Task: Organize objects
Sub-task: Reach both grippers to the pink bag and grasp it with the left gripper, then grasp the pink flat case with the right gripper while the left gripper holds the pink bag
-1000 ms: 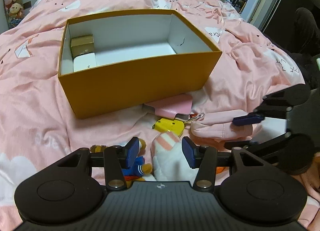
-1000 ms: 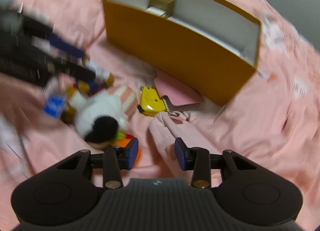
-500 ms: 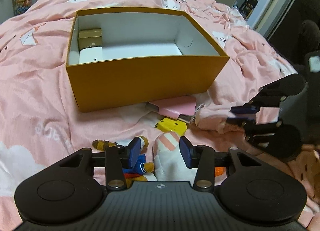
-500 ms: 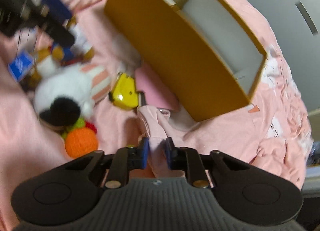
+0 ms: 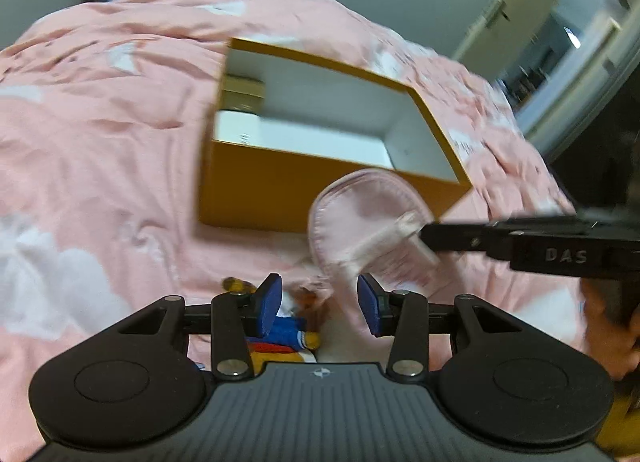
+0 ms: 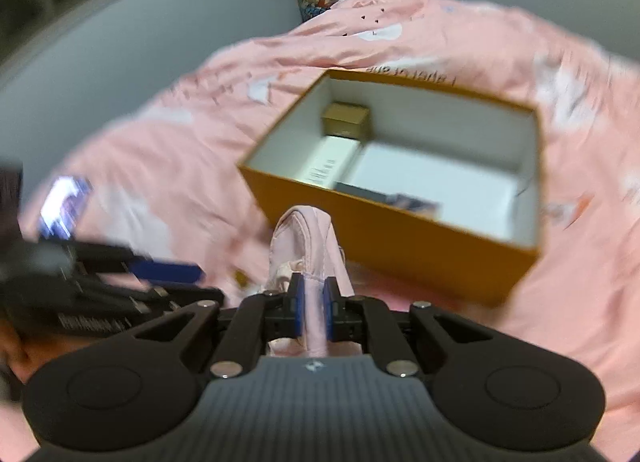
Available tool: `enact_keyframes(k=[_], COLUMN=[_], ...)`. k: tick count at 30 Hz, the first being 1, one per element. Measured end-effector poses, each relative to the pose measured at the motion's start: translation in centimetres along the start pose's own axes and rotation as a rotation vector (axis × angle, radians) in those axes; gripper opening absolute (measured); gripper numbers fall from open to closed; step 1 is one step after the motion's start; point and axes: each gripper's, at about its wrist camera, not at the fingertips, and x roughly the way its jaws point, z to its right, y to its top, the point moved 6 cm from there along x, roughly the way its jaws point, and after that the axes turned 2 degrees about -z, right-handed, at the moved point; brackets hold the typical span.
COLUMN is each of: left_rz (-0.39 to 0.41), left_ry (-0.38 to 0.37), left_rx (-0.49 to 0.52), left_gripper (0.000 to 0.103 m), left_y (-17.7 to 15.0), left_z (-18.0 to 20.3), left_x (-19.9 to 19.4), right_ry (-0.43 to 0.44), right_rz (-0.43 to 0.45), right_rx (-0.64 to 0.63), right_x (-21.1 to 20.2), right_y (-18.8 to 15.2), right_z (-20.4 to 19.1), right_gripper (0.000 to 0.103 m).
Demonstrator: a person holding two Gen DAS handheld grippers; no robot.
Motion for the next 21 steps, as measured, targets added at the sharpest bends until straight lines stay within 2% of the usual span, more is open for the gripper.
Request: enact_keyframes(k=[4, 6, 8, 14, 17, 19, 21], left_rz=[-0.017, -0.055, -0.091, -0.151, -0.149, -0.131, -0.125], left_ry=[-0.010, -0.008, 0.005, 0.025, 0.035, 0.035, 0.030], left_rx=[-0.124, -0.161, -0.183, -0.200, -0.174, -0.150, -0.143], left_gripper=[0.053, 0.055, 0.055, 0.055, 0.041, 0.030, 0.028], left_y=[0.1, -0.4, -0.8, -1.4, -1.2, -1.1, -0.9], left_z=[-2.1, -2.8, -3.3, -3.6, -3.3, -3.2, -3.2], left_x=[0.7, 1.9, 3.2, 6.3, 6.6, 6.3, 6.1], right_ry=[0.124, 0.154, 0.157, 0.142, 0.123, 0.100, 0.063], right_rz=[-0.056, -0.108, -0.133, -0.137, -0.134, -0.120, -0.090], right_rx=[0.254, 0.343, 0.377, 0.341, 0.291, 0.255, 0.232], right_x=[3.6, 5.6, 6.4, 7.3, 7.7, 7.6, 6.5], right_y=[-1.5, -3.2, -4.4, -4.8, -4.5, -4.3, -4.1], right_z=[1.2, 2.0, 2.4, 2.7, 2.4, 2.6, 3.8], right_gripper=[0.010, 0.010, 0.009, 0.009, 0.010, 0.018, 0.020])
